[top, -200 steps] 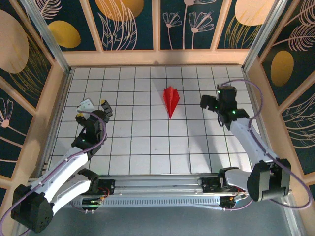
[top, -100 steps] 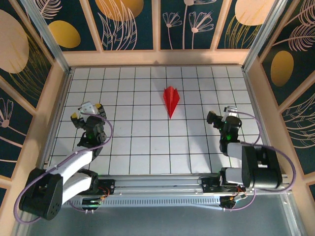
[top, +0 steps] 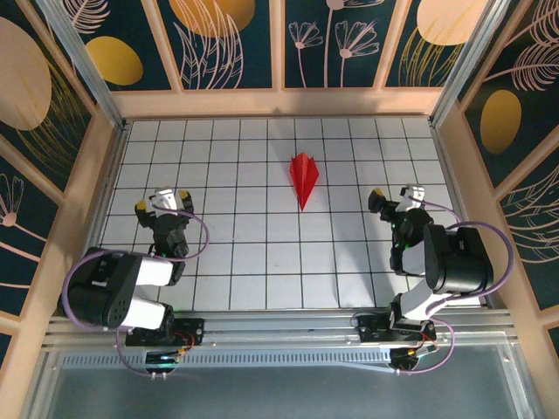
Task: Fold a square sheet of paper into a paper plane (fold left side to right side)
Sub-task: Reset both arms
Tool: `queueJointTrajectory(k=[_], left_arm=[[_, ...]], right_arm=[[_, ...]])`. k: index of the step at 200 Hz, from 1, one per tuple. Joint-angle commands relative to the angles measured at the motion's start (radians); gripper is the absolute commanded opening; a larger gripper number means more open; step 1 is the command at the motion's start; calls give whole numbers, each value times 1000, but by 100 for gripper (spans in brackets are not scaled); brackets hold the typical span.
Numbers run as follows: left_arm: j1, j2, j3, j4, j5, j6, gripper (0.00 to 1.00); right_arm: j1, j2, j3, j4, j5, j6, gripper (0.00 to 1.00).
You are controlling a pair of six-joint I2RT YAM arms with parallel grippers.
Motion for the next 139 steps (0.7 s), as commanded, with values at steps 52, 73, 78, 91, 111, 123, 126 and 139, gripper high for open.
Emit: queueJointTrajectory(k=[52,73,78,91,111,123,126,139], left_arm=[[62,22,-44,217,129,-24,99],[81,22,-40,202,164,-38,99],[87,21,-38,197,179,-43,99],[122,27,-42,197,230,-72,99],[142,101,-41,275,237,-89,99],[142,68,-18,177,252,-86,99],[142,79,-17,197,249,-84,99],[144,84,22,119,210,-107,99]], right_arm=[[13,3,14,51,-9,-46,99],[43,1,7,64,40,-65,99],[54,2,4,68,68,-71,99],[64,1,2,75,93,-74,99],[64,2,2,75,95,-74,99],[65,2,2,73,96,-74,99],[65,2,3,72,96,-73,99],[64,2,5,70,97,-73,99]])
